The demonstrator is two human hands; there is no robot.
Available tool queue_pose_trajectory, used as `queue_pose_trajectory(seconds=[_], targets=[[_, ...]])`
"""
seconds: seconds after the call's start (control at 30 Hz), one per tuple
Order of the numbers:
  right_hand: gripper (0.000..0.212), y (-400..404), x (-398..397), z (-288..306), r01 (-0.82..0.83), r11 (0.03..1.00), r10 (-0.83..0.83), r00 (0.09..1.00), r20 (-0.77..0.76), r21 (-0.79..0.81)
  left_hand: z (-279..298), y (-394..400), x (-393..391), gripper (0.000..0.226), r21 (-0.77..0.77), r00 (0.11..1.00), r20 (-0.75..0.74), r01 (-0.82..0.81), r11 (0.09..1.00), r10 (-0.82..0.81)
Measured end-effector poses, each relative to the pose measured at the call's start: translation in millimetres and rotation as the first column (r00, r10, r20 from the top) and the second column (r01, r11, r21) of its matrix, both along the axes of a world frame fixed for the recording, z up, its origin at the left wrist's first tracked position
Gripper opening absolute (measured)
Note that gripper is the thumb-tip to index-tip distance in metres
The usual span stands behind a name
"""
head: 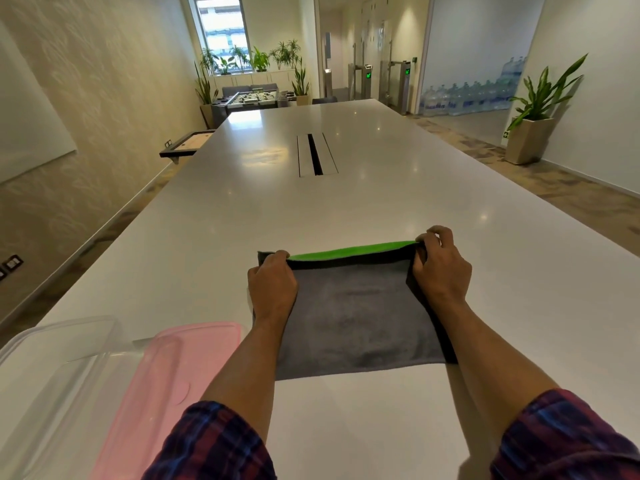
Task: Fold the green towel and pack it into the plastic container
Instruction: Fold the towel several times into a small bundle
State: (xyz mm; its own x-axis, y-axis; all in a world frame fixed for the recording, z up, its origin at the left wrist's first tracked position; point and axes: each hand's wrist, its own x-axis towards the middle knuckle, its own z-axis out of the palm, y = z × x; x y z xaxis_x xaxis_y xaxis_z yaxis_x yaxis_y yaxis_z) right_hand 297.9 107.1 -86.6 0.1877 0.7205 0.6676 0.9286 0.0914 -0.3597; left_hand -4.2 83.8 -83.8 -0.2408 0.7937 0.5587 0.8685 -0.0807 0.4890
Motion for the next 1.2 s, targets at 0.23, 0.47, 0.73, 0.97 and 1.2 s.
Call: queue_pose_trajectory(seconds=[0.23, 0.47, 0.73, 0.97, 1.2], targets=[[0.007, 3, 1, -4, -0.055, 0.998, 0.053, 0.997, -0.061, -0.041, 0, -7, -3, 0.032, -0.049, 0.998, 0.070, 0.013, 0.999, -0.010], [0.005, -1, 4, -3, -0.098, 0.995, 0.100, 0.991, -0.090, 0.028, 15, -22, -13, 0.014, -0.028, 0.996, 0.088, 0.008, 1.000, -0.006], [0.010, -13, 11, 15, -0.171, 0.985, 0.155, 0.953, -0.261, -0.039, 49, -27, -35, 0.017, -0.214, 0.988, -0.076, 0.114, 0.970, -0.133], [0.012, -31, 36, 65, -0.392, 0.897, 0.370, 0.919, -0.138, -0.203, 94, -30, -51, 0.020, -0.563, 0.900, -0.245, 0.171, 0.808, -0.361], [0.015, -45, 68, 88, -0.549, 0.440, 0.498, 0.808, -0.316, -0.710, 109, -45, -56, 0.018, -0.846, 0.841, -0.048, 0.253, 0.469, -0.539]])
